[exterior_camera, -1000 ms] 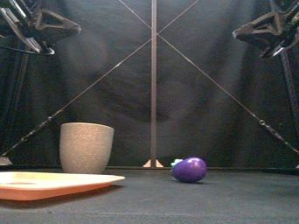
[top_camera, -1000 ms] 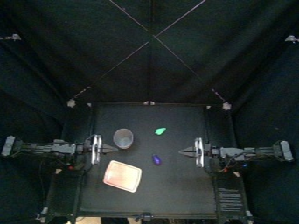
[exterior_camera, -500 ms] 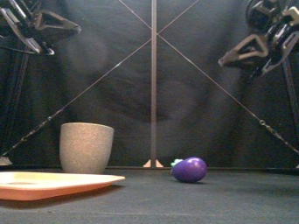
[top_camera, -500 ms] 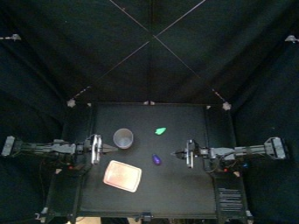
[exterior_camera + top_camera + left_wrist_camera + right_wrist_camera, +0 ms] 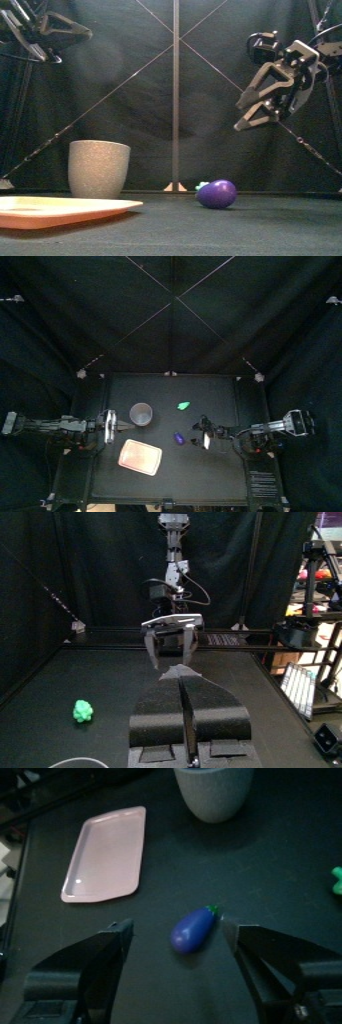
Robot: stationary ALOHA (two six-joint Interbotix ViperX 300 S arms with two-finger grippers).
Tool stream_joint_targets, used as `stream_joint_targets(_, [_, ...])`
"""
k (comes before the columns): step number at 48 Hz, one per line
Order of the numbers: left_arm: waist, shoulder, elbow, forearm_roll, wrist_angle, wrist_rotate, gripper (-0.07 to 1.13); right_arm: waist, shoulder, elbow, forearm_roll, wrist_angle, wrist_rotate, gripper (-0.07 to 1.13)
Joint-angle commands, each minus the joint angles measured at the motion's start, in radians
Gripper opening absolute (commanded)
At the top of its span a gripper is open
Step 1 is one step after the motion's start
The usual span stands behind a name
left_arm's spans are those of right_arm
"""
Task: Pick the eggplant then place it on the pink plate
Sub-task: Pick the eggplant
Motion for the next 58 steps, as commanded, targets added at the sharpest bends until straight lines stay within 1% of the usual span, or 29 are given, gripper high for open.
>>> stream_joint_targets(1, [0.0, 0.003, -0.012, -0.002, -0.005, 0.002, -0.03, 0.006, 0.063, -0.049, 0.012, -0.005, -0.002, 1.04])
stream_joint_targets(12, [0.0, 0.003, -0.012, 0.0, -0.005, 0.002, -0.03, 0.003, 0.219, -0.132, 0.037, -0.003, -0.002, 1.04])
stream_joint_targets(21, [-0.003, 0.003, -0.012, 0.0, -0.005, 0.002, -0.03, 0.005, 0.324, -0.201, 0.069, 0.051, -0.002, 1.03])
stream_joint_targets(28, [-0.005, 0.002, -0.012, 0.0, -0.005, 0.002, -0.03, 0.003, 0.38, -0.247, 0.072, 0.109, -0.002, 1.03])
stream_joint_targets(41, [-0.005, 0.0, -0.012, 0.002, -0.005, 0.002, -0.03, 0.003, 0.434, -0.29, 0.072, 0.143, -0.002, 1.01])
stream_joint_targets(47, [-0.006, 0.0, -0.012, 0.0, -0.005, 0.002, -0.03, 0.003, 0.456, -0.298, 0.074, 0.143, -0.002, 0.95])
stream_joint_targets(50, [-0.006, 0.0, -0.012, 0.002, -0.005, 0.002, -0.03, 0.003, 0.468, -0.305, 0.072, 0.144, -0.002, 0.9])
stream_joint_targets(58, [-0.006, 0.0, -0.012, 0.002, -0.005, 0.002, -0.03, 0.002, 0.492, -0.331, 0.067, 0.147, -0.003, 0.71])
